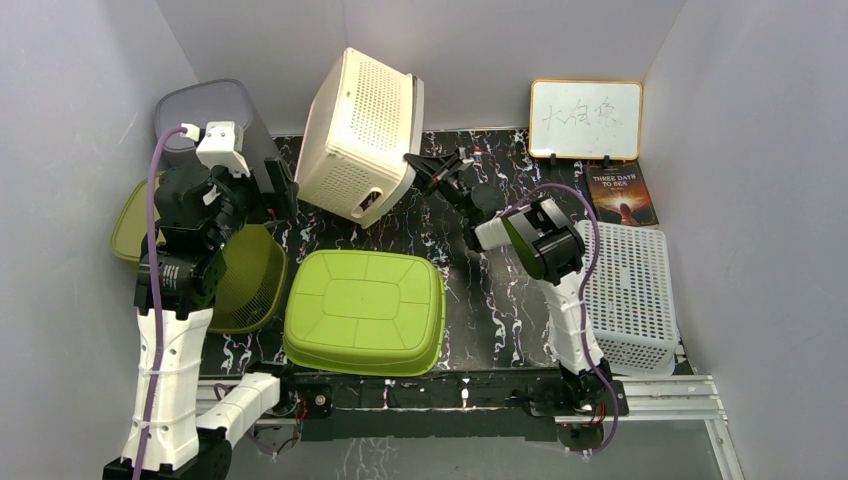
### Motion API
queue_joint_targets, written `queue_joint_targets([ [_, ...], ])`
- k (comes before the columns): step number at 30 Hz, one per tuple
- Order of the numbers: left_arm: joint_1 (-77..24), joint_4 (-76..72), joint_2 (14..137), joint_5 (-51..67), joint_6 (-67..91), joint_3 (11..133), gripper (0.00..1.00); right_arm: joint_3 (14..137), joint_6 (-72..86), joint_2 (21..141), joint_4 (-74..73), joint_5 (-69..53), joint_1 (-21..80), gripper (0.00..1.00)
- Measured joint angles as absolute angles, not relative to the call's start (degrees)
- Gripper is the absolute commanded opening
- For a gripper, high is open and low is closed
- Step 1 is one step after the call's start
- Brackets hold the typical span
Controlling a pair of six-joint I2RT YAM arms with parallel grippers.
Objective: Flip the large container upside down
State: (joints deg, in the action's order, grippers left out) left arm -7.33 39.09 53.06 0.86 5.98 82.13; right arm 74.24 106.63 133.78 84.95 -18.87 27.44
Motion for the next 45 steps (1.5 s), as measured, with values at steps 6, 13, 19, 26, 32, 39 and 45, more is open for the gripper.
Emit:
queue_joint_targets([
  [6,-7.33,38.87,53.06,1.02,6.2,81.32,0.98,70.5,106.91,133.29,85.03,-22.83,22.85,0.26],
  [13,-7.33,38.17,53.08,1.26,6.66,79.42,0.98,66.63,104.33,135.57,84.77,-26.79,18.59,0.33],
  [19,-7.33,37.63,53.1,1.69,6.94,79.35,0.98,65.8,101.56,136.49,84.71,-29.67,16.93,0.34],
  [26,-7.33,37.28,53.17,2.07,7.44,78.85,0.98,65.93,96.27,136.46,83.05,-32.4,16.12,0.34],
  [32,-7.33,37.23,53.17,2.15,7.66,78.7,0.98,66.24,87.85,135.7,72.95,-34.74,14.94,0.34],
  [39,-7.33,36.82,53.17,2.28,7.77,78.61,0.99,66.24,80.55,135.68,62.41,-35.48,14.09,0.34],
  [45,-7.33,36.45,53.19,2.37,7.92,77.97,0.98,66.24,74.83,133.93,52.27,-34.11,13.8,0.39],
])
